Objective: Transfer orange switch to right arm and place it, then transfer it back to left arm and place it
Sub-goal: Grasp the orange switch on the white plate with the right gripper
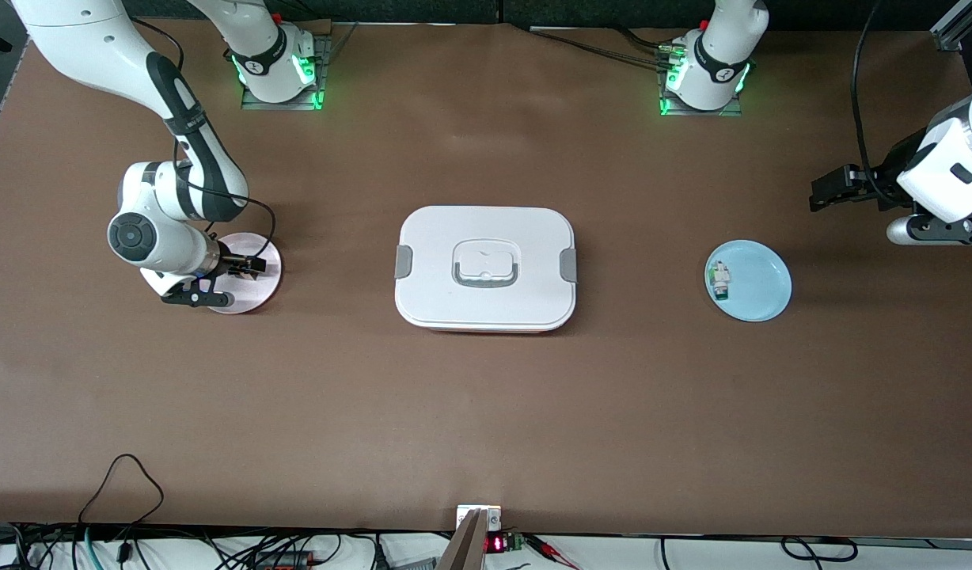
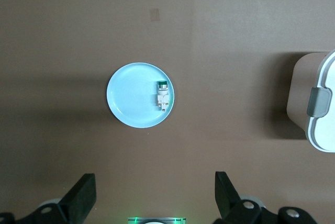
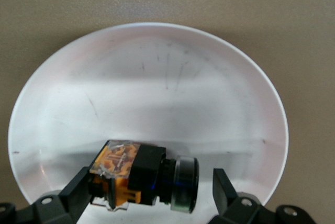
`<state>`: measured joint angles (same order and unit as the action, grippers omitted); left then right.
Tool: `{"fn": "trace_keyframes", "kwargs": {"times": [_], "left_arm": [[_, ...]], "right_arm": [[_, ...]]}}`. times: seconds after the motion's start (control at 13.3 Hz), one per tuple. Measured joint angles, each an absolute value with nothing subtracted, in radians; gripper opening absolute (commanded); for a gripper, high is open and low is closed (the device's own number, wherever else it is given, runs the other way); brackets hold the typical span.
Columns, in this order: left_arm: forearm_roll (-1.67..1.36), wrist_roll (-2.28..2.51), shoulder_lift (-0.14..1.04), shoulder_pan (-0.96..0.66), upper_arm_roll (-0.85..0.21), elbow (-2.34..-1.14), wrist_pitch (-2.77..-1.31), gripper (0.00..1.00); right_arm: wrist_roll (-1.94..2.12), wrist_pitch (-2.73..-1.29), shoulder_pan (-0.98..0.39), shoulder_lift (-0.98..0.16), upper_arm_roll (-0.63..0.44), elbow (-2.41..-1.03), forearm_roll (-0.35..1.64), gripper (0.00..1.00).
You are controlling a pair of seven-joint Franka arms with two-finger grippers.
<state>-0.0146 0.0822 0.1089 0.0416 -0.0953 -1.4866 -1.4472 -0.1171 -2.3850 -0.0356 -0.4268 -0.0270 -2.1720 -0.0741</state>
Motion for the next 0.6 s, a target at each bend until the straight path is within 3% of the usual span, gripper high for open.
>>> {"fn": "trace_keyframes", "kwargs": {"times": [0.15,0.3,0.53,0.6], "left_arm": [[-0.015,0.082,0.109,0.042,-0.095,-1.487,-1.447,1.00],[-0.015,0.082,0.109,0.042,-0.095,-1.487,-1.447,1.00],[-0.015,0.082,0.109,0.042,-0.095,-1.487,-1.447,1.00],[-0.015,0.082,0.109,0.042,-0.095,-1.487,-1.447,1.00]], "right_arm": [[-0.117,-2.386,-0.041,-0.427,-0.027,-2.172,-0.074,0.96],[-0.117,-2.388,-0.042,-0.427,-0.027,-2.172,-0.074,0.83],[-0.117,-2.390,-0.042,-0.427,-0.027,-2.172,-0.075,0.43],[-0.116,-2.390,-0.042,-0.427,-0.027,-2.172,-0.076,0.34]]}}
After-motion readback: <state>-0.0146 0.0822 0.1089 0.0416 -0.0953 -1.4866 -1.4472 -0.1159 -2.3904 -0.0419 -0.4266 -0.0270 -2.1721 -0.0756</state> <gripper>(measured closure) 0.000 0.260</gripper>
